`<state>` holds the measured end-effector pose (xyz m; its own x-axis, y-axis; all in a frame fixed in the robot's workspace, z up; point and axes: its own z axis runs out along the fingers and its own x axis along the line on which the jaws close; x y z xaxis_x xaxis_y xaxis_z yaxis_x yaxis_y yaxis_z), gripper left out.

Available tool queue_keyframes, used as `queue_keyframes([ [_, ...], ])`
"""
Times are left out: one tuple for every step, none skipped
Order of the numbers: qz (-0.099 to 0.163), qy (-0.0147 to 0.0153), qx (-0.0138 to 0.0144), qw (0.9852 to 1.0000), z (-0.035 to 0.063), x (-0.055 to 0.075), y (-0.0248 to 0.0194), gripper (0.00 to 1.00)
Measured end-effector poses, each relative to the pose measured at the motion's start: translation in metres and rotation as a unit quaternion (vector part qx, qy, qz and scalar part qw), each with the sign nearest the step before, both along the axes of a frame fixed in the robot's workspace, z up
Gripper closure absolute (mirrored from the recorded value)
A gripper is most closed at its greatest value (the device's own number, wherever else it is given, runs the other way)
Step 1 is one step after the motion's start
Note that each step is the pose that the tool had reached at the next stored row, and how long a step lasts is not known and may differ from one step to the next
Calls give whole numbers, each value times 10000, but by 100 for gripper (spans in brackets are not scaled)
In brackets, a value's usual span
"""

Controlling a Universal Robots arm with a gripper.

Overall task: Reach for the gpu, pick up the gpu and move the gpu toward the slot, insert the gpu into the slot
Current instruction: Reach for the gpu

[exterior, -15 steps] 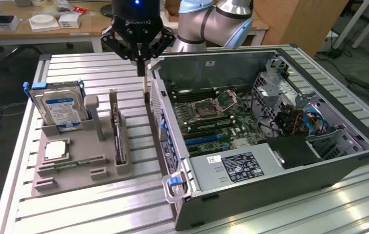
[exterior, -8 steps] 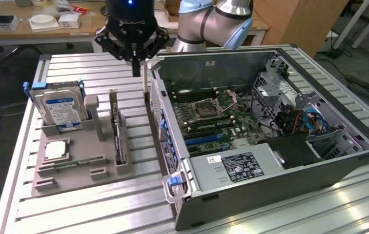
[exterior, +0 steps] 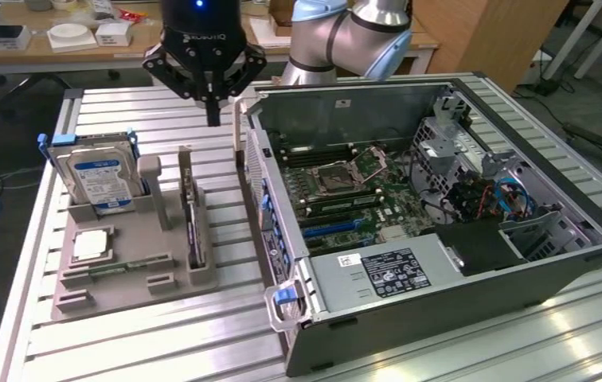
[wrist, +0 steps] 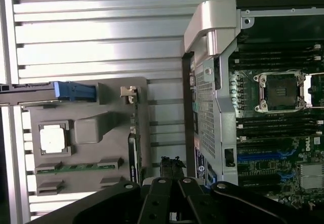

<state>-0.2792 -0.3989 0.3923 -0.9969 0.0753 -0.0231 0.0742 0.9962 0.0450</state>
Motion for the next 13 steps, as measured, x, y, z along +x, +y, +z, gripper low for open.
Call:
queue_keyframes([
  [0, 0, 0, 10000, 0, -15, 0, 90],
  [0, 0, 0, 10000, 0, -28, 0, 90],
  [0, 0, 0, 10000, -1, -42, 0, 90],
  [0, 0, 0, 10000, -1, -54, 0, 90],
  [0, 0, 0, 10000, -1, -67, 0, 90],
  [0, 1, 0, 10000, -1, -81, 0, 90],
  [0, 1, 0, 10000, -1, -94, 0, 90],
  [1, 1, 0, 10000, -2, -108, 0, 90],
  [0, 1, 0, 10000, -2, -122, 0, 90],
  [0, 1, 0, 10000, -2, -136, 0, 90],
  [1, 1, 0, 10000, -3, -150, 0, 90],
  [0, 1, 0, 10000, -3, -163, 0, 90],
  [0, 1, 0, 10000, -3, -177, 0, 90],
])
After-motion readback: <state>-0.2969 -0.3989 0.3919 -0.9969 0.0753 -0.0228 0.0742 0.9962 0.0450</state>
